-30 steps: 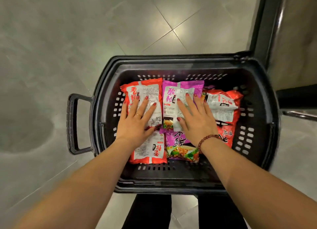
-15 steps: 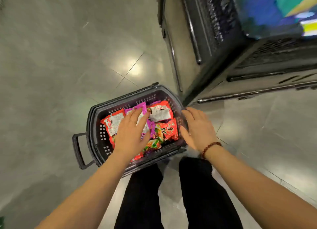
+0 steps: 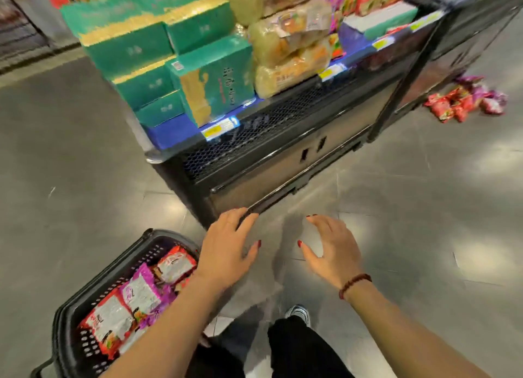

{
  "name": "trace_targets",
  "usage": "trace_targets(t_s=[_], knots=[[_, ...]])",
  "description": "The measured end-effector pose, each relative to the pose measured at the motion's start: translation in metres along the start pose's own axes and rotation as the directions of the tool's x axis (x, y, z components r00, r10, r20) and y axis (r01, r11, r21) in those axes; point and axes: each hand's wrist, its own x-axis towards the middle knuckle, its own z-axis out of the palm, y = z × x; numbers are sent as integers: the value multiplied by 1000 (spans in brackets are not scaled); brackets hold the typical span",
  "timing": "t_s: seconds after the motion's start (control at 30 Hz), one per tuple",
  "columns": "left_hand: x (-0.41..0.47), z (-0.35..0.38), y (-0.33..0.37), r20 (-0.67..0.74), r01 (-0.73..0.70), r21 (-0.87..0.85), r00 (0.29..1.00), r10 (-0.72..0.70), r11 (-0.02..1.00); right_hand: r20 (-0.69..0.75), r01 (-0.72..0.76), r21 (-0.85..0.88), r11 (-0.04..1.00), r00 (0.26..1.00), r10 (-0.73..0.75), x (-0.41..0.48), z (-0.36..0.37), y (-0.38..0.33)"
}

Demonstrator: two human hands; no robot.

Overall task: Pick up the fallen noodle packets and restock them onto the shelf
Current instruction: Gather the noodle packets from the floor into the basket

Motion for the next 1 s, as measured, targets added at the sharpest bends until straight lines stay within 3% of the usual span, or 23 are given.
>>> trace_targets(t_s=[0.27, 0.53, 0.73, 1.0], knots=[[122, 32, 129, 73, -262, 16, 963, 260, 965, -125, -272, -30, 962, 956, 266, -9, -80, 135], [238, 80, 193, 168, -462, -42, 871, 462, 886, -210, -492, -15, 871, 853, 478, 12, -129, 214], [357, 120, 231, 203, -530, -69, 822, 532, 845, -193, -575, -75, 815, 810, 554, 80, -152, 292], [538, 157, 263, 236, -622, -120, 740, 630, 774, -195, -716, -103, 691, 695, 691, 188, -205, 390]])
